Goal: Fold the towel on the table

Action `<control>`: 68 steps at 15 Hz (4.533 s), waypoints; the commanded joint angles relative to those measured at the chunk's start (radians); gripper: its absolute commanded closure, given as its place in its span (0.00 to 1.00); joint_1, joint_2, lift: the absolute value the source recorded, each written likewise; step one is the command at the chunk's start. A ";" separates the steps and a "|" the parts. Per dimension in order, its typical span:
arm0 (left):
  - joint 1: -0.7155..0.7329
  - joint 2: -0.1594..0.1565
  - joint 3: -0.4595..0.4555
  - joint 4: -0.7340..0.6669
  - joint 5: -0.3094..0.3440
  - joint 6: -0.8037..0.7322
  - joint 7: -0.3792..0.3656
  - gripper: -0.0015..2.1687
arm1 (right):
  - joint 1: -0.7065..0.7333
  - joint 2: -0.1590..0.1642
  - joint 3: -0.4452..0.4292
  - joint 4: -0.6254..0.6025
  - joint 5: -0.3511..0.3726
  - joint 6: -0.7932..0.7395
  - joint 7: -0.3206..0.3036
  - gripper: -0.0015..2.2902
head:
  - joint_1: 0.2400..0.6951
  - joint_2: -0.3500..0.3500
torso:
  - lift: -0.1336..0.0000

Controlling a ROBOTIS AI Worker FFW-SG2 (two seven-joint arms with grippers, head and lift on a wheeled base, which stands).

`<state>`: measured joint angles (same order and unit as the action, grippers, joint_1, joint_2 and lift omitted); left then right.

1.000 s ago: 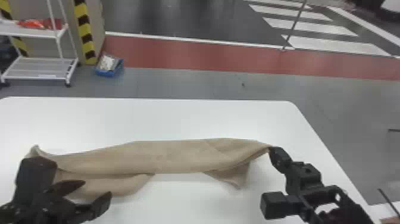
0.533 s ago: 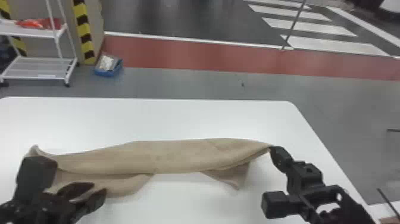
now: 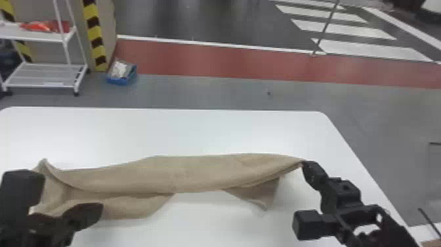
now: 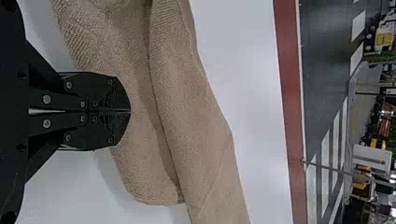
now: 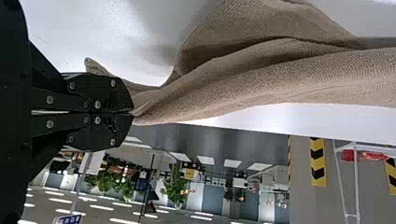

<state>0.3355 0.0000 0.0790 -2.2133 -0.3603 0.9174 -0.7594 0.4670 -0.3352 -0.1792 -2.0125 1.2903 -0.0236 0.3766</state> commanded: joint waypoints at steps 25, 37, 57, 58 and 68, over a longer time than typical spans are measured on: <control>-0.328 -0.003 -0.056 0.021 0.007 0.352 0.296 0.01 | 0.044 0.013 0.020 -0.002 0.000 0.001 0.031 0.72 | 1.00 0.33 | 0.07; -0.171 -0.003 -0.012 0.076 -0.005 0.137 0.270 0.11 | 0.058 0.013 0.023 -0.008 0.000 0.008 0.038 0.72 | 1.00 0.34 | 0.07; -0.552 -0.003 -0.151 0.041 -0.557 0.634 -0.537 0.91 | 0.056 0.024 0.029 -0.002 0.004 0.001 0.053 0.72 | 1.00 0.25 | 0.07; -0.586 -0.003 -0.188 0.144 -0.611 0.634 -0.537 0.86 | 0.059 0.024 0.030 -0.005 0.004 0.001 0.053 0.72 | 1.00 0.24 | 0.07; -0.401 -0.003 -0.225 0.046 -0.588 0.601 -0.025 0.01 | 0.067 0.024 0.027 0.001 0.000 0.005 0.053 0.72 | 1.00 0.36 | 0.07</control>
<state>-0.1152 0.0000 -0.1669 -2.0901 -0.9742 1.5285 -0.8023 0.5341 -0.3114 -0.1536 -2.0137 1.2901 -0.0214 0.4295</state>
